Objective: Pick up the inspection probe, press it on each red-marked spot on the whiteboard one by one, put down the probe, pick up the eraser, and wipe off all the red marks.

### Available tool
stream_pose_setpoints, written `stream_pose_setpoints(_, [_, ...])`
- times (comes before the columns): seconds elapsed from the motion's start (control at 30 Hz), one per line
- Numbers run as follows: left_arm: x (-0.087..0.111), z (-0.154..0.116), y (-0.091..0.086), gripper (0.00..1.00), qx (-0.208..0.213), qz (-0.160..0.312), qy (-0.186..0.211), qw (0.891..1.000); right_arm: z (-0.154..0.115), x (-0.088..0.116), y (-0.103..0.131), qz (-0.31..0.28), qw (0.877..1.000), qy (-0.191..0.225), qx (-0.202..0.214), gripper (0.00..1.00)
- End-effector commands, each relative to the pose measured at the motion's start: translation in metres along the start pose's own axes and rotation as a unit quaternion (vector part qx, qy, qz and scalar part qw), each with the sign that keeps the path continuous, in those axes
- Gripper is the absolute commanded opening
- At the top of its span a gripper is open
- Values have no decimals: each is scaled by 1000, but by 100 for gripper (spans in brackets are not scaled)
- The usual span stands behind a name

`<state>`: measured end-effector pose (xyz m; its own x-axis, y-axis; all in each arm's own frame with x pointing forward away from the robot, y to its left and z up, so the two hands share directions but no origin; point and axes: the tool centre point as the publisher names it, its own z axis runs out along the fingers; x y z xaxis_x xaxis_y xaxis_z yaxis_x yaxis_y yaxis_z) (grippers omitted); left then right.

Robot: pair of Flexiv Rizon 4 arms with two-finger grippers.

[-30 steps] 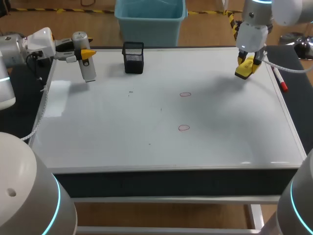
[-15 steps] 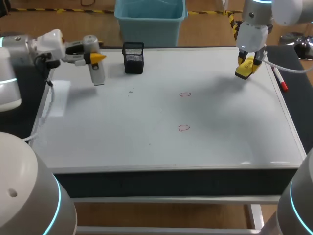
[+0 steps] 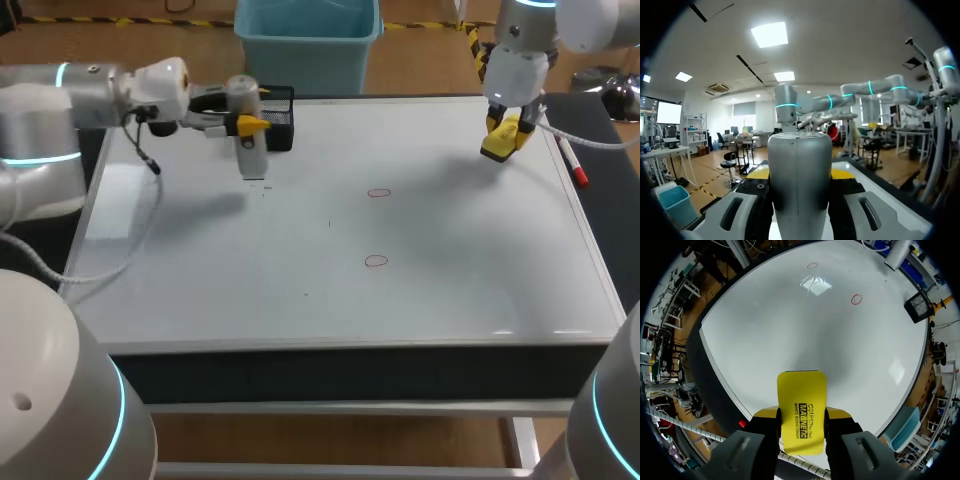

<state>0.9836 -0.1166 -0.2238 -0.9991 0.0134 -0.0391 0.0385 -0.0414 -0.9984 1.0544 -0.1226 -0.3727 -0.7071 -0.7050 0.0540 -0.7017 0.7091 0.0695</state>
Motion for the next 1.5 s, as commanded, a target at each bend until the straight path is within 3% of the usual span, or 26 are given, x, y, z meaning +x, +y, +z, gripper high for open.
stream_pose_setpoints(0.03, [-6,33,3,0,0,-3,29,1000,-1,0,-1,-1,1000,2,0,0])
stream_pose_setpoints(0.43, [-5,112,20,0,-2,-27,107,994,-1,0,-1,-1,1000,2,0,0])
stream_pose_setpoints(0.83, [2,162,33,0,11,-32,158,987,-1,0,-1,-1,1000,2,0,0])
stream_pose_setpoints(1.1, [12,179,37,0,27,-27,182,983,-1,0,-1,-1,1000,2,0,0])
stream_pose_setpoints(1.5, [10,192,43,0,52,-21,208,977,-1,0,-1,-1,1000,2,0,0])
